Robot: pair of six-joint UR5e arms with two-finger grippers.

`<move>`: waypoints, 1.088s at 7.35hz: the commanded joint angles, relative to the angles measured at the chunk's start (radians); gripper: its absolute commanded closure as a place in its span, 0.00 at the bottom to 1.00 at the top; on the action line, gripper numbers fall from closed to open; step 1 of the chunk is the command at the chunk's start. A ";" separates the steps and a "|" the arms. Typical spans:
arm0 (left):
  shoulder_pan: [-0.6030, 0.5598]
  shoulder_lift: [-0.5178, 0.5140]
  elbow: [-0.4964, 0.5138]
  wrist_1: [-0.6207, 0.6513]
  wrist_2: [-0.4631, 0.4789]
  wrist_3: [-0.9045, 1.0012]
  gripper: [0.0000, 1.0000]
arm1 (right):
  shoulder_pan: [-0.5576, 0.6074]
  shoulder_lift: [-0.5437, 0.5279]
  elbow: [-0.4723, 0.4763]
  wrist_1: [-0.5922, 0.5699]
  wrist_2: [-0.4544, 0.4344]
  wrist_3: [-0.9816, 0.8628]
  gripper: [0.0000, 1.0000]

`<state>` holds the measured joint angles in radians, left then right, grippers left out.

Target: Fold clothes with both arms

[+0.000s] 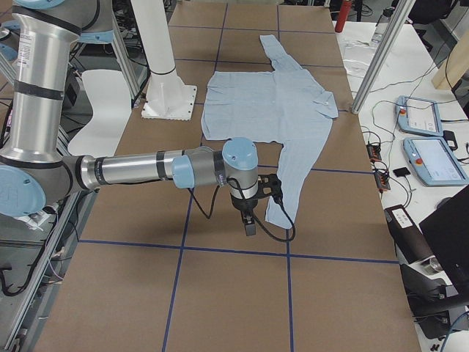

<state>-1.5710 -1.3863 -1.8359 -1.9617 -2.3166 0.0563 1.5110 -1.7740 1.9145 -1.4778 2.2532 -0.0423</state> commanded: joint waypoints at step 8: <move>-0.001 -0.092 0.076 -0.249 0.049 -0.004 0.00 | -0.070 0.160 -0.452 0.657 0.055 0.297 0.00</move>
<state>-1.5723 -1.4797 -1.7606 -2.2103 -2.2661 0.0519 1.4801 -1.6540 1.5912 -0.9924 2.2990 0.1103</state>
